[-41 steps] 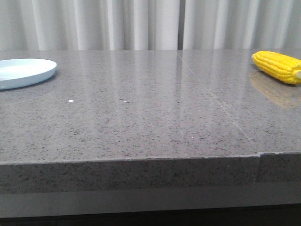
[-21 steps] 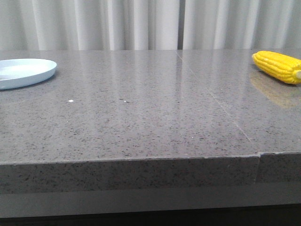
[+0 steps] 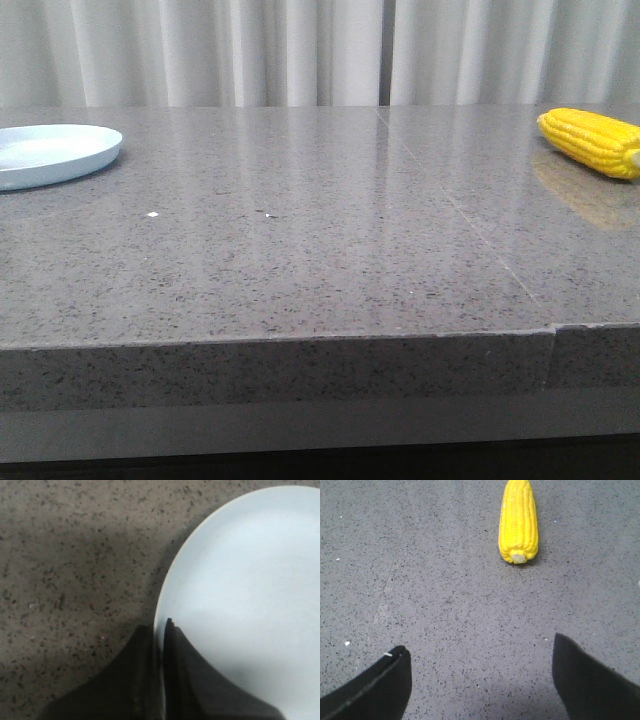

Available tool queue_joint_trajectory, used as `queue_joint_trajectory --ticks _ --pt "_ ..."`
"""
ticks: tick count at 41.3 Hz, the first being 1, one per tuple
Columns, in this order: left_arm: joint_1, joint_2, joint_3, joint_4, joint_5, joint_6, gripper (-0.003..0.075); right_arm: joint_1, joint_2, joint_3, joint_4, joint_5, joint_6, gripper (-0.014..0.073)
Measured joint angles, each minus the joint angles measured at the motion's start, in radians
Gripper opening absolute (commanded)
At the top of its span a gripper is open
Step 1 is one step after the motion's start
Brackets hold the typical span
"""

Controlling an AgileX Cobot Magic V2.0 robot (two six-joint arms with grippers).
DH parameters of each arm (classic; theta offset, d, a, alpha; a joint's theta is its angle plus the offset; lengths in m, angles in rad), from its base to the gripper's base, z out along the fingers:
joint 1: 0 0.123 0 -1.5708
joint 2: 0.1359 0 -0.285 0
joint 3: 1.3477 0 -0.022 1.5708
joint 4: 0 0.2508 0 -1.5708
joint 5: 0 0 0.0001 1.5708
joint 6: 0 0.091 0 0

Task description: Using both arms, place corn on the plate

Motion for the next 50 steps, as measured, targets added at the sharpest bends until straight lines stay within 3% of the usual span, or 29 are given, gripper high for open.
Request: queue_joint_trajectory --ticks 13,24,36,50 --pt "-0.040 -0.075 -0.006 -0.058 0.034 0.000 -0.0020 0.000 0.000 0.000 0.000 0.000 0.000 0.0602" --pt "-0.223 -0.118 -0.031 -0.087 0.108 0.000 -0.0020 0.000 0.000 0.000 0.000 0.000 0.000 0.0602" --pt "-0.416 -0.102 -0.032 -0.095 0.067 0.000 -0.0020 0.000 0.000 0.000 0.000 0.000 0.000 0.0602" --pt "-0.527 -0.026 -0.032 -0.103 0.037 0.000 -0.0005 0.000 0.000 0.000 0.000 0.000 0.000 0.0602"
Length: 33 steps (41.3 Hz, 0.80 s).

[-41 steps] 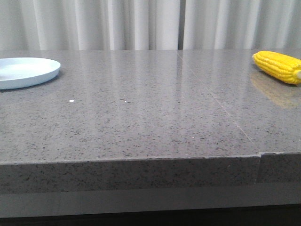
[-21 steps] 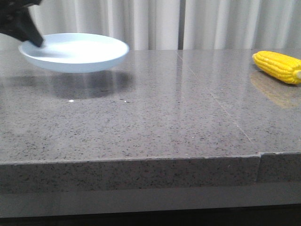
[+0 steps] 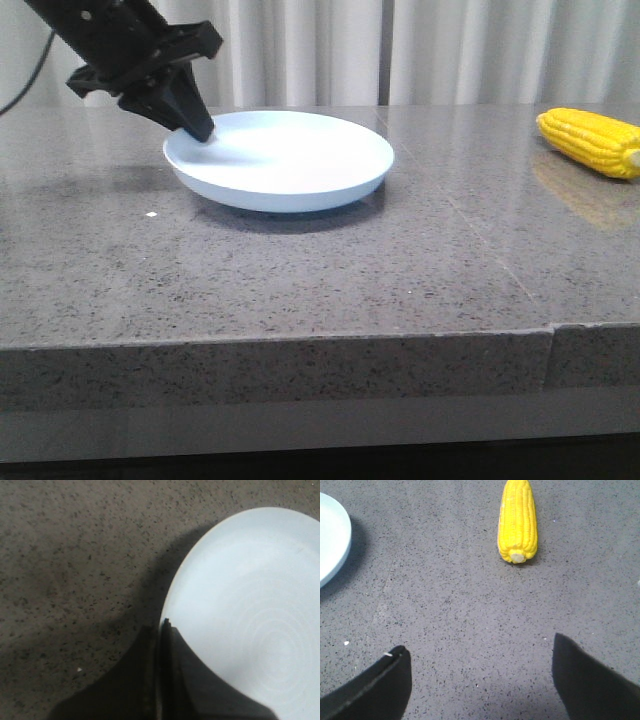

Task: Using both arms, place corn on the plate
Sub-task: 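Push the white plate with the left gripper toward the table center, then raise the left gripper away from the plate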

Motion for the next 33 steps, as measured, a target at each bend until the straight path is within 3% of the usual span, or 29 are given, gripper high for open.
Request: queue_joint_trajectory --ticks 4,11,13,26,33 --pt "-0.001 0.012 0.000 -0.004 -0.008 0.000 0.0114 0.000 0.000 0.000 0.000 0.000 0.000 0.0602" --pt "-0.001 0.014 0.000 -0.008 -0.020 0.000 0.0417 0.000 0.000 0.000 0.000 0.000 0.000 0.0602" --pt "-0.001 0.014 0.000 -0.008 -0.021 0.000 0.0454 0.000 0.000 0.000 0.000 0.000 0.000 0.0602" --pt "-0.023 -0.118 0.000 0.131 0.005 -0.025 0.0459 0.000 0.000 0.000 0.000 0.000 0.000 0.0602" --pt "-0.140 -0.279 0.025 0.408 0.048 -0.188 0.0459 0.000 0.000 0.000 0.000 0.000 0.000 0.0602"
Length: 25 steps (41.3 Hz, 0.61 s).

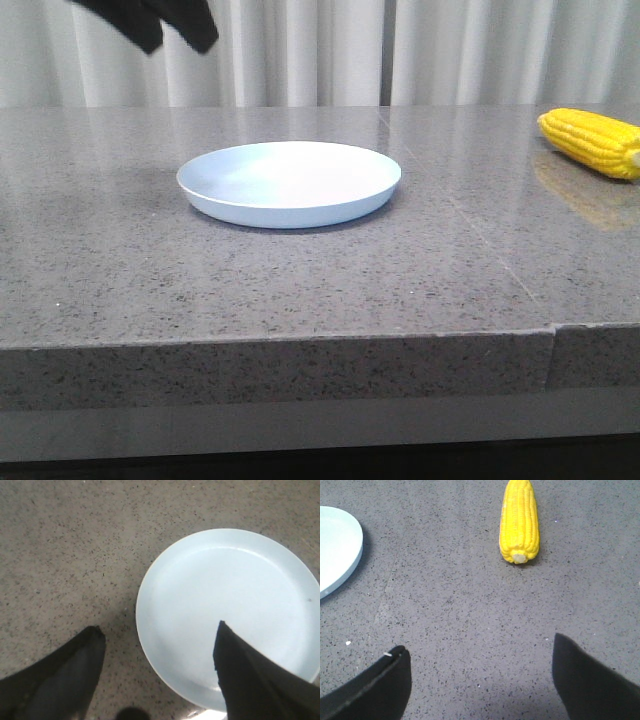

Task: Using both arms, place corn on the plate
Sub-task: 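Raise the left gripper away from the plate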

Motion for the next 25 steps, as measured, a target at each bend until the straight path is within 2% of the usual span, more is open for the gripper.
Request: queue_joint_trajectory --ticks 4,9,25 --pt "-0.094 -0.112 0.069 0.171 0.012 -0.127 0.0459 0.000 0.000 0.000 0.000 0.000 0.000 0.0602" --pt "-0.161 -0.244 0.177 0.276 0.009 -0.230 0.0459 0.000 0.000 0.000 0.000 0.000 0.000 0.0602" --pt "-0.178 -0.689 0.540 0.247 -0.054 -0.265 0.0459 0.000 0.000 0.000 0.000 0.000 0.000 0.0602"
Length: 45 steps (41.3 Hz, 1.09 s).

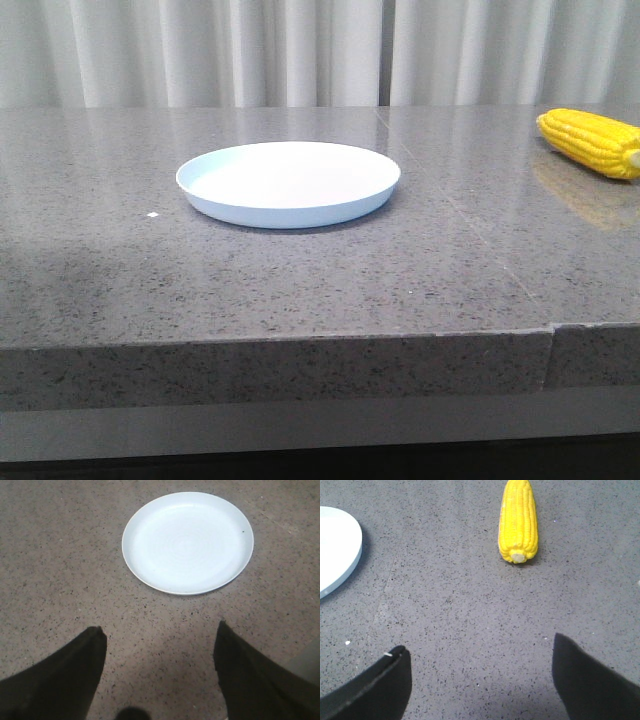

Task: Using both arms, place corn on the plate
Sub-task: 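Raise the left gripper away from the plate, then lower the right gripper and grasp the yellow corn cob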

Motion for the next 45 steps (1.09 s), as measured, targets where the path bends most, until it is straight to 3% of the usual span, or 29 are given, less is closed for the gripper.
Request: queue_joint_trajectory --ticks 10,25,45 --pt "0.000 -0.147 0.111 -0.004 -0.004 -0.002 0.0459 0.000 0.000 0.000 0.000 0.000 0.000 0.0602" --pt "0.000 -0.167 0.122 -0.004 -0.004 -0.002 0.0459 0.000 0.030 -0.022 0.000 0.003 -0.002 0.0606" --pt "0.000 -0.161 0.124 -0.004 -0.009 -0.004 0.0459 -0.044 0.358 -0.280 -0.044 0.082 -0.002 0.0606"
